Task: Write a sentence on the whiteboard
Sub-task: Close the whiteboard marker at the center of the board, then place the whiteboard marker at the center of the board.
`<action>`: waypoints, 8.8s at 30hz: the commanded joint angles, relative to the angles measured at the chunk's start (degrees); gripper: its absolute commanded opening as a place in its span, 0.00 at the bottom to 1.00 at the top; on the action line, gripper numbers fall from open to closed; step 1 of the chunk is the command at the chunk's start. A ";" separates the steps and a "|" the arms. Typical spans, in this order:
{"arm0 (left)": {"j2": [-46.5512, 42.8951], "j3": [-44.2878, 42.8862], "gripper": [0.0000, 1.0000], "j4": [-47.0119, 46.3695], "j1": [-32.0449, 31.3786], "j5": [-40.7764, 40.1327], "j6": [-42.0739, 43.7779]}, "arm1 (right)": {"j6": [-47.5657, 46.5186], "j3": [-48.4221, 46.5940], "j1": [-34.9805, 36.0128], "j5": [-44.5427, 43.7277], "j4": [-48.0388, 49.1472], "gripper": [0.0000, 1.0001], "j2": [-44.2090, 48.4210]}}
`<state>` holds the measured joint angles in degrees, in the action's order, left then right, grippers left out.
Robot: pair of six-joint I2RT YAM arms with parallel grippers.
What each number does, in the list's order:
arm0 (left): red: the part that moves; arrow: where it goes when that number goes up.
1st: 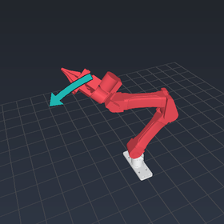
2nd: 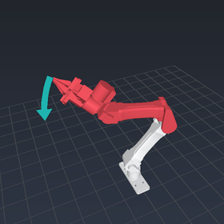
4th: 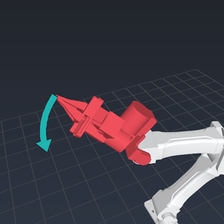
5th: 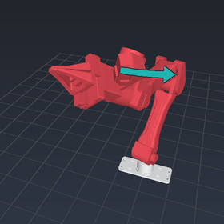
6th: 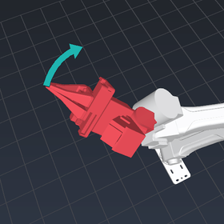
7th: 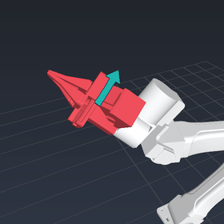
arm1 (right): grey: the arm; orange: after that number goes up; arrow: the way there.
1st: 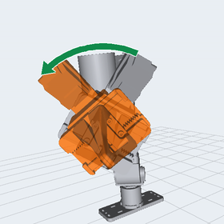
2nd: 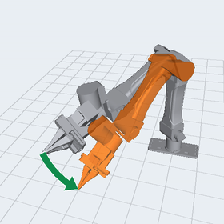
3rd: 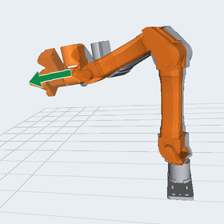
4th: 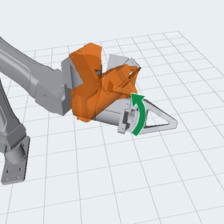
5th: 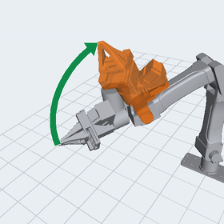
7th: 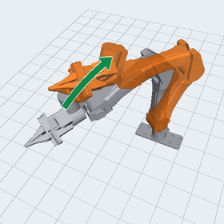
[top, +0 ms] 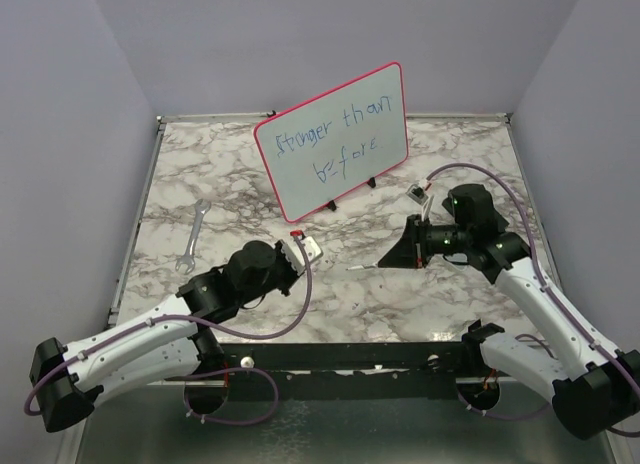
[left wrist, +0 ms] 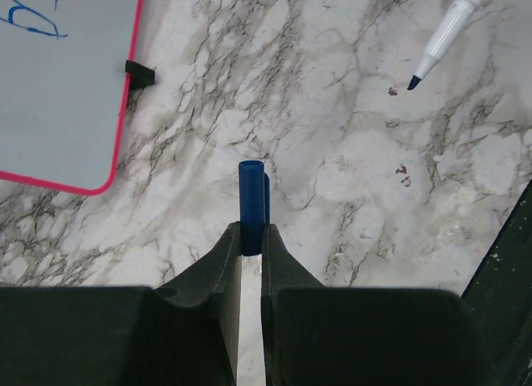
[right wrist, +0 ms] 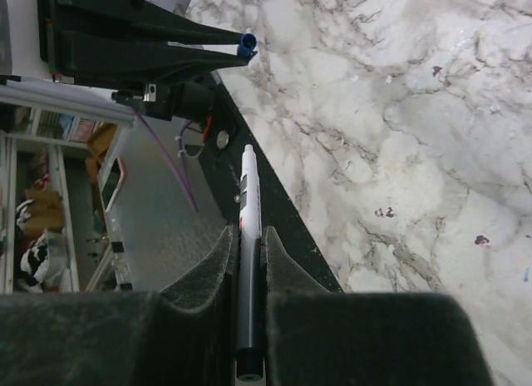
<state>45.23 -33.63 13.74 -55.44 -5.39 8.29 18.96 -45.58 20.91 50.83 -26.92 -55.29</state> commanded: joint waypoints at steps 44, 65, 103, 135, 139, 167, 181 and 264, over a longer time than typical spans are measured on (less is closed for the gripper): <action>3.55 -0.16 0.00 -2.03 -9.77 11.26 1.02 | -6.92 -7.09 0.78 9.28 -10.44 0.01 -11.35; 3.45 0.39 0.00 -4.76 -9.83 10.30 0.47 | -7.56 -7.31 3.51 5.45 -11.67 0.01 -13.01; 5.35 -0.94 0.00 -6.07 -9.76 12.61 1.61 | -5.97 -6.33 5.84 4.93 -7.91 0.01 -14.96; 3.41 1.29 0.00 -12.49 -9.78 11.21 -5.05 | -1.33 -0.58 6.87 9.37 -0.12 0.01 -14.24; 2.76 1.77 0.00 -15.11 -9.82 13.44 -6.83 | -1.49 0.12 6.94 10.87 0.26 0.01 -14.55; 11.96 4.38 0.00 -30.08 -10.55 8.05 -12.43 | -2.36 -8.40 19.63 -5.83 -7.93 0.01 -20.17; 24.07 13.27 0.00 -49.81 -12.46 2.66 -13.66 | -1.04 -13.63 24.49 -26.17 -17.40 0.01 -26.72; 7.98 1.04 0.99 -12.19 25.71 1.07 -36.41 | 12.60 1.96 5.44 -45.40 19.76 0.75 -23.86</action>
<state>55.66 -28.58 -3.46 -34.11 -5.48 -27.42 31.46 -43.62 28.14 15.00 -6.59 -81.84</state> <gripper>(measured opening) 0.987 0.707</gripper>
